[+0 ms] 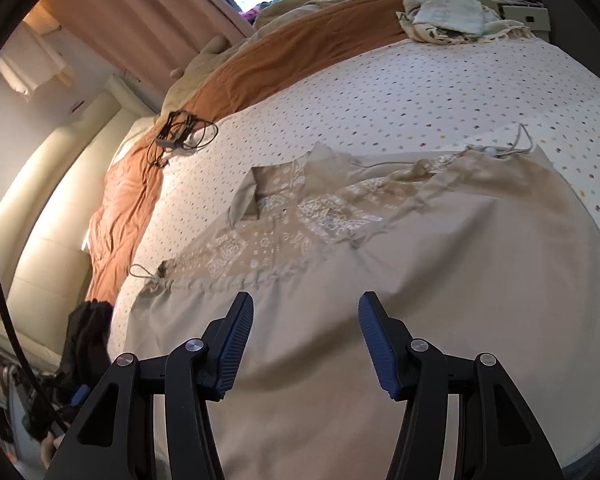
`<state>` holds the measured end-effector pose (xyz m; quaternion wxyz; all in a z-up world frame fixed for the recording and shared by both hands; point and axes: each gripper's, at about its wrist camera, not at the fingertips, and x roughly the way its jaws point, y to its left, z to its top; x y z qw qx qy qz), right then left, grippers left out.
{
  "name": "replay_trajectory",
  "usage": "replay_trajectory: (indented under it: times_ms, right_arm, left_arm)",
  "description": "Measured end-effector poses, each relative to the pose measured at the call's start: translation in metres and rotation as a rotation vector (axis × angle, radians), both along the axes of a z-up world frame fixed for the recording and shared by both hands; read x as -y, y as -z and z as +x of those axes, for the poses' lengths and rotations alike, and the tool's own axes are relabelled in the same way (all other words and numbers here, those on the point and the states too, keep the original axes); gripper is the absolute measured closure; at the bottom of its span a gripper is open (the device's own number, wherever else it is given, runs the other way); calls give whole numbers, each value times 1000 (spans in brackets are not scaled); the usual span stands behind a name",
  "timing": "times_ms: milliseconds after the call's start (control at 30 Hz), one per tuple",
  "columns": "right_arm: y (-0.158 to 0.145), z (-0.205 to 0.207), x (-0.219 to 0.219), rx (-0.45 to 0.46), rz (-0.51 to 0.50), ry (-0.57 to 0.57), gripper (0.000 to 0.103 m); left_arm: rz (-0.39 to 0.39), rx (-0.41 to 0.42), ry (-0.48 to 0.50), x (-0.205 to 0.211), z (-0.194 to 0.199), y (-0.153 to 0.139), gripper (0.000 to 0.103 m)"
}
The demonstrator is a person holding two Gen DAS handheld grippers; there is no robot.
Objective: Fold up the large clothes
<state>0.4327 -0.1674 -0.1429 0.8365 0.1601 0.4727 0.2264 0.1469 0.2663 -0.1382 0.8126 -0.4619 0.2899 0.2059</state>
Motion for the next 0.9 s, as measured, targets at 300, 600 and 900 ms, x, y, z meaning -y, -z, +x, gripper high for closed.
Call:
replay_trajectory:
  times_ms: [300,600,900]
  right_arm:
    - [27,20,-72,-58,-128,-79,48]
    - [73,47,-119,-138,-271,-163,54]
    - [79,78,-128,-75,-337,-177,100]
  left_arm:
    - [-79,-36,-29,4,-27,38,33]
    - [-132,-69,-13,14,-28,63,43]
    - [-146,-86,-10,17,-24,66,43]
